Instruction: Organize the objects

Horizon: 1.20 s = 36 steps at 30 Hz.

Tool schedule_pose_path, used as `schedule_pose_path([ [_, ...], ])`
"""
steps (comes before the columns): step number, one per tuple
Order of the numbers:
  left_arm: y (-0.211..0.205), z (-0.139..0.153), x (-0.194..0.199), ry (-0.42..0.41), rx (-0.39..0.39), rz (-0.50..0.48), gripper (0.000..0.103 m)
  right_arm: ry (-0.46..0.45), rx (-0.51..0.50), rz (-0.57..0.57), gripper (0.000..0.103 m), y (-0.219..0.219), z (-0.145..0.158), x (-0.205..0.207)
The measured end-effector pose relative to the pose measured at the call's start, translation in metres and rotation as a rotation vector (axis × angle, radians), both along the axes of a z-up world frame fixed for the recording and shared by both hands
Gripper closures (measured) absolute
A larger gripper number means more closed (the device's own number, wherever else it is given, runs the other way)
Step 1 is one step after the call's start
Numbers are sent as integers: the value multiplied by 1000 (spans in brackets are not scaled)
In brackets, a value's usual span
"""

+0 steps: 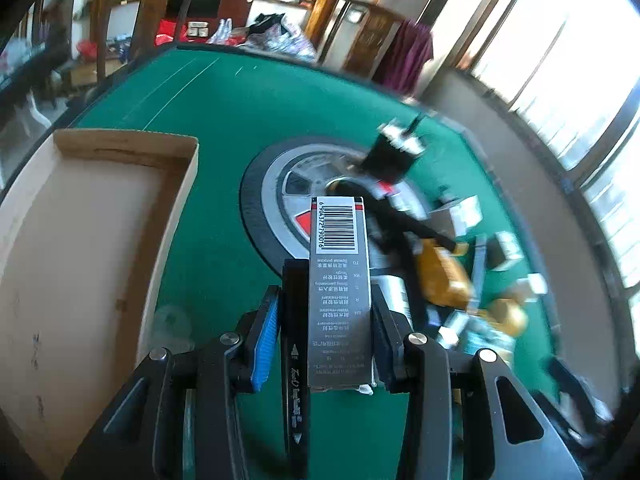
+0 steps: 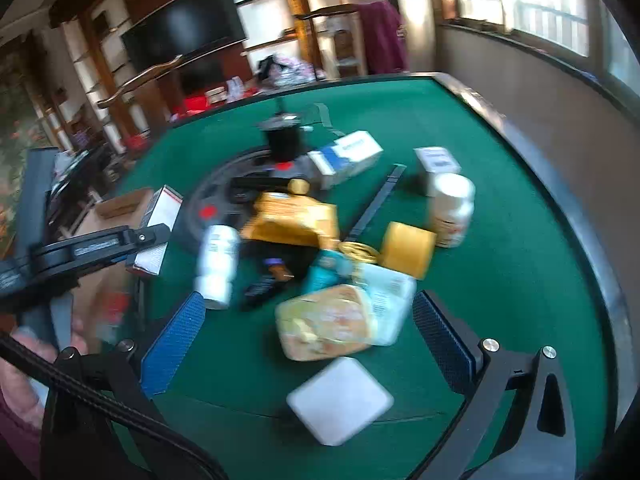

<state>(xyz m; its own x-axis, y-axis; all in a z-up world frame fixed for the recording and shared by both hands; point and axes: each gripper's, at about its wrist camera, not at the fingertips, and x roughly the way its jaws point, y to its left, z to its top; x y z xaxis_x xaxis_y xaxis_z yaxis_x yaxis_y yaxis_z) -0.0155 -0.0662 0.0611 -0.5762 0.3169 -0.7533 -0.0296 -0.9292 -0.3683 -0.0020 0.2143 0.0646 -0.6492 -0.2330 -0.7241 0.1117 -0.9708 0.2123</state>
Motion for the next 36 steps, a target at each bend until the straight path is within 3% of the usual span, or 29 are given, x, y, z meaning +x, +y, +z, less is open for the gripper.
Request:
schedule_pose_path([
  [6, -23, 41, 16, 63, 112, -4, 67, -39, -12, 100, 0, -41, 6, -14],
  [11, -35, 47, 24, 95, 151, 7, 67, -47, 14, 252, 0, -86, -1, -1],
  [17, -41, 47, 36, 63, 237, -31, 67, 80, 141, 435, 0, -157, -6, 25],
  [19, -44, 46, 40, 57, 248, -20, 67, 124, 151, 438, 13, -168, -6, 27],
  [21, -49, 45, 42, 57, 260, -11, 67, 81, 117, 425, 66, -166, -8, 20],
  [23, -55, 46, 44, 72, 230, 13, 67, 19, 43, 428, 80, -159, -14, 14],
  [26, -63, 46, 45, 83, 235, 34, 67, -4, 17, 420, 86, -151, -18, 13],
  [34, -90, 52, 55, 124, 213, 68, 67, -70, -62, 427, 90, -134, -18, 18],
  [36, -96, 54, 59, 132, 193, 71, 67, -75, -30, 438, 89, -137, -14, 21],
])
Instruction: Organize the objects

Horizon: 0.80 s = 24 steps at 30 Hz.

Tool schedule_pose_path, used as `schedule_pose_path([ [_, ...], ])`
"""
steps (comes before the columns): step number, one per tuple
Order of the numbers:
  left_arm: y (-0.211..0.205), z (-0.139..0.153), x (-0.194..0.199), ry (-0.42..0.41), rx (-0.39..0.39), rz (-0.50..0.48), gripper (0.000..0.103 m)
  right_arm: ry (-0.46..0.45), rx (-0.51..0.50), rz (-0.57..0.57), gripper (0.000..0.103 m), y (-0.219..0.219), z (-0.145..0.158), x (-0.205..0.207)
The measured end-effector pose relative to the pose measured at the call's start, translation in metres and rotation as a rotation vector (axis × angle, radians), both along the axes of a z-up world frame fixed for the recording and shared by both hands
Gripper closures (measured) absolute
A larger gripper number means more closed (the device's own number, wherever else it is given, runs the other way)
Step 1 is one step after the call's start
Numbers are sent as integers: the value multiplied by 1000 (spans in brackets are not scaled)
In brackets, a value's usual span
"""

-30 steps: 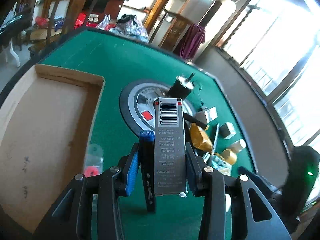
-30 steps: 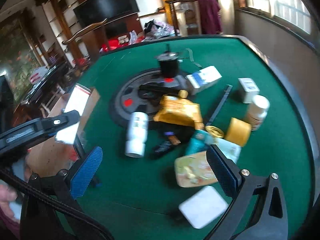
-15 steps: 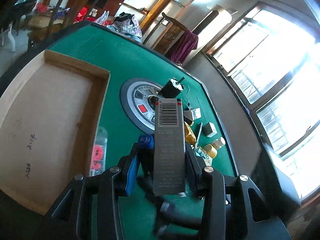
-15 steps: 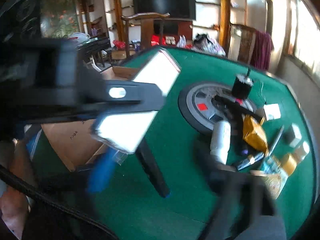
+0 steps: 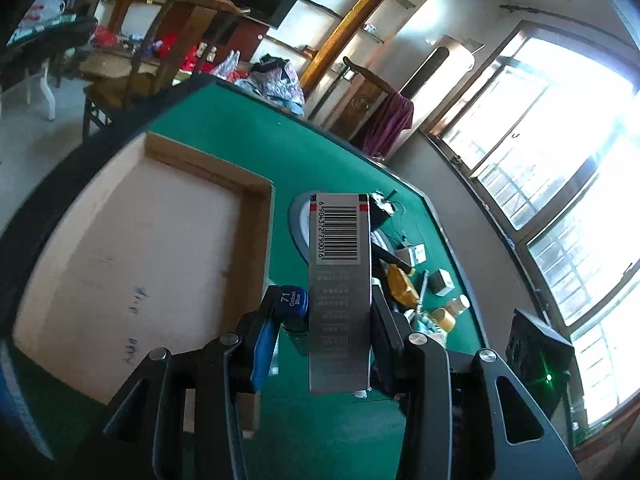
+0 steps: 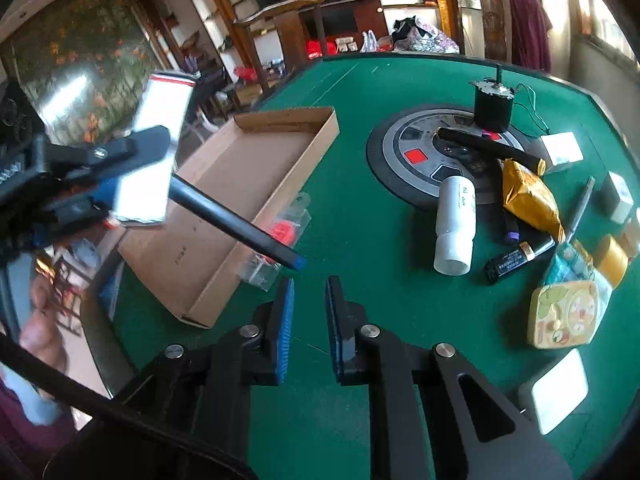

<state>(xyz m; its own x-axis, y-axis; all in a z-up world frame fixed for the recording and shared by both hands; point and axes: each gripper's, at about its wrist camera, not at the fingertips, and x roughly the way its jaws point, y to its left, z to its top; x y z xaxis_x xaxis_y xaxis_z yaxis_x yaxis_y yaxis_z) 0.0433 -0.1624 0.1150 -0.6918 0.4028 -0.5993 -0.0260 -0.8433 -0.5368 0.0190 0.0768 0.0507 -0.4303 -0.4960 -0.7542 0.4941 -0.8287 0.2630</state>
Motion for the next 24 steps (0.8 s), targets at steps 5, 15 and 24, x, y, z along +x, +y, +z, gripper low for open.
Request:
schedule_pose_path([
  [5, -6, -6, 9, -18, 50, -38, 67, 54, 62, 14, 59, -10, 2, 5],
  [15, 41, -28, 3, -99, 122, -204, 67, 130, 15, -33, 29, 22, 8, 33],
  [24, 60, -45, -4, -129, -3, -178, 67, 49, 46, -102, 29, 55, -17, 26],
])
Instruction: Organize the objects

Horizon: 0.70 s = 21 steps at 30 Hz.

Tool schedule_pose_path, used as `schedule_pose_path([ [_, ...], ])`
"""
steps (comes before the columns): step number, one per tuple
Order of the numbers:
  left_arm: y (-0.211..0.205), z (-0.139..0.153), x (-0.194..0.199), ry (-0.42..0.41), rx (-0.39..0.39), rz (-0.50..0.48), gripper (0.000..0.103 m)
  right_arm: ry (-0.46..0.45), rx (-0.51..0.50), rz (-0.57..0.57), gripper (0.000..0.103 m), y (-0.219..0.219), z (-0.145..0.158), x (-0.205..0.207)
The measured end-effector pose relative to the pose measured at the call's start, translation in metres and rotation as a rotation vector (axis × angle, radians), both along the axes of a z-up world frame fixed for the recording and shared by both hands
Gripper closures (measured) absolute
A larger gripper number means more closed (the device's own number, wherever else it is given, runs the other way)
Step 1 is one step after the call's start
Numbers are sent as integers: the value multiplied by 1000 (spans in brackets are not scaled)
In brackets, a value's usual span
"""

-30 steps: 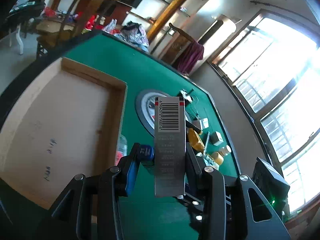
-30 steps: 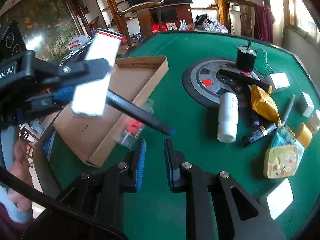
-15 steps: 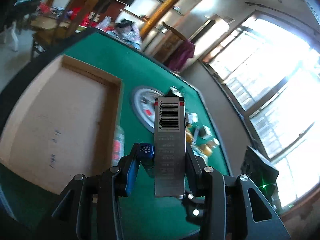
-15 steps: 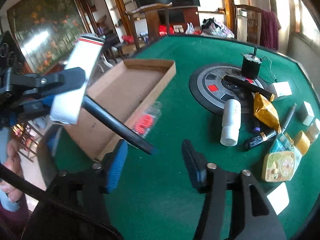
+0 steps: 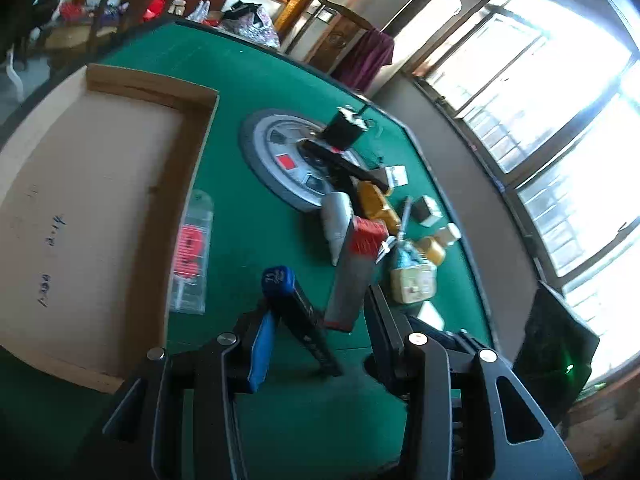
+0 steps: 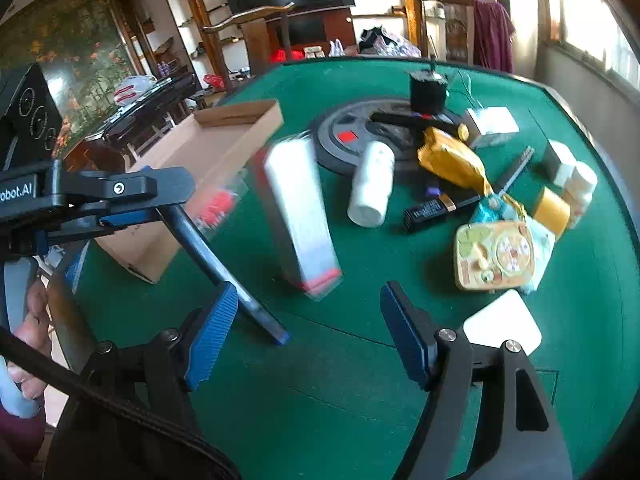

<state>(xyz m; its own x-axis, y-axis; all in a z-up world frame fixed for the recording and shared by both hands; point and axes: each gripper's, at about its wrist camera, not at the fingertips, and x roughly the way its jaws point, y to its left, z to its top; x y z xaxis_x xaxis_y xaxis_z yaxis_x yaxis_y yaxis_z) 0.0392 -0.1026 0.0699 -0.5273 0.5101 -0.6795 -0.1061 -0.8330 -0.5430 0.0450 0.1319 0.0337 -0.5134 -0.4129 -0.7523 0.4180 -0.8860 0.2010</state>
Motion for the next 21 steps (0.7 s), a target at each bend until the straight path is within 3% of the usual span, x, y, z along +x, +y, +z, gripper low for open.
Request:
schedule_pose_path([
  [7, 3, -25, -4, -43, -52, 15, 67, -37, -11, -4, 29, 2, -12, -5],
  [15, 51, -60, -28, -98, -116, -31, 67, -56, -73, -102, 29, 29, -9, -12],
  [21, 82, -55, -22, -27, -304, -23, 65, -50, -93, -161, 29, 54, -2, -12],
])
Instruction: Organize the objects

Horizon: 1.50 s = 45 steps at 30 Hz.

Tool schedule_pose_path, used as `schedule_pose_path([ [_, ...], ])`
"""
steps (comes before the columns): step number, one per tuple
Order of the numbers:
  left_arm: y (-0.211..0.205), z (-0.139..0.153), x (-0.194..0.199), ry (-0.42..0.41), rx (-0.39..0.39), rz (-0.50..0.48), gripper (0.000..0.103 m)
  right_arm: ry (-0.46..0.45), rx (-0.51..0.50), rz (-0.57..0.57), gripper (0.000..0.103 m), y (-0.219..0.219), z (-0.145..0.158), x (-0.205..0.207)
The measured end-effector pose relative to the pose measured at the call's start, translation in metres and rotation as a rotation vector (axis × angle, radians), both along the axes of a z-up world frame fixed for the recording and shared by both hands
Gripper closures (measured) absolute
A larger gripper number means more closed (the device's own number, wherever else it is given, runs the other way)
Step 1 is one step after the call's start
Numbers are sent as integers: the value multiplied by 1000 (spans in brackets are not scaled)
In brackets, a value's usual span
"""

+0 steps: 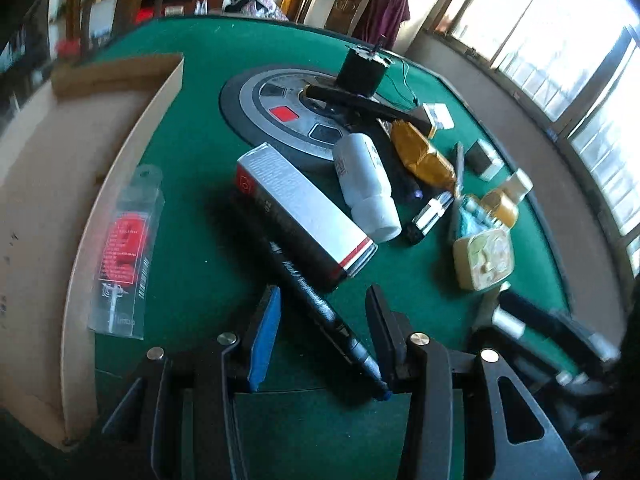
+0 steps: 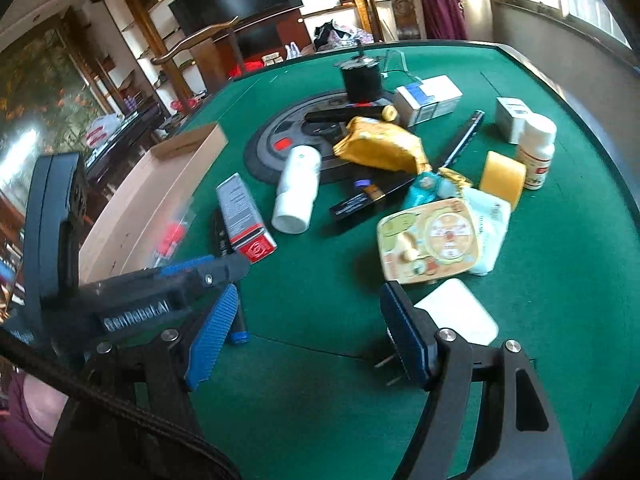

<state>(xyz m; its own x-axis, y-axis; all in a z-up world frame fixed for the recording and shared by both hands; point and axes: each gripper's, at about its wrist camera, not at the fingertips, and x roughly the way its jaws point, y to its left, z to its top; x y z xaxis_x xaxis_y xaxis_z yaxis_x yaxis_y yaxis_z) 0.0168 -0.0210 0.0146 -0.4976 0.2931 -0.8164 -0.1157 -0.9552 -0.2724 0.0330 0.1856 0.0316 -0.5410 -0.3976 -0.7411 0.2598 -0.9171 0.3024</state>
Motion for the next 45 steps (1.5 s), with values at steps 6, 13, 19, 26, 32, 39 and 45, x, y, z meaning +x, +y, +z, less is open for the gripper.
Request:
schedule_pose_path([
  [6, 11, -1, 20, 83, -168, -28, 84, -4, -19, -10, 29, 4, 2, -2],
  [13, -35, 6, 38, 64, -12, 9, 91, 6, -25, 59, 29, -14, 14, -14],
  [19, -63, 21, 60, 96, 57, 52, 91, -56, -46, 148, 29, -56, 15, -46],
  [26, -69, 18, 72, 83, 37, 25, 91, -115, 62, 129, 29, -91, -3, -76],
  [32, -48, 0, 58, 22, 21, -24, 91, -163, 202, 93, 31, -107, -24, -86],
  [39, -31, 1, 34, 34, 3, 5, 81, -199, 199, 22, 36, -98, -29, -96],
  [45, -30, -2, 39, 70, -38, -6, 91, -190, 201, 39, 79, -98, -25, -91],
])
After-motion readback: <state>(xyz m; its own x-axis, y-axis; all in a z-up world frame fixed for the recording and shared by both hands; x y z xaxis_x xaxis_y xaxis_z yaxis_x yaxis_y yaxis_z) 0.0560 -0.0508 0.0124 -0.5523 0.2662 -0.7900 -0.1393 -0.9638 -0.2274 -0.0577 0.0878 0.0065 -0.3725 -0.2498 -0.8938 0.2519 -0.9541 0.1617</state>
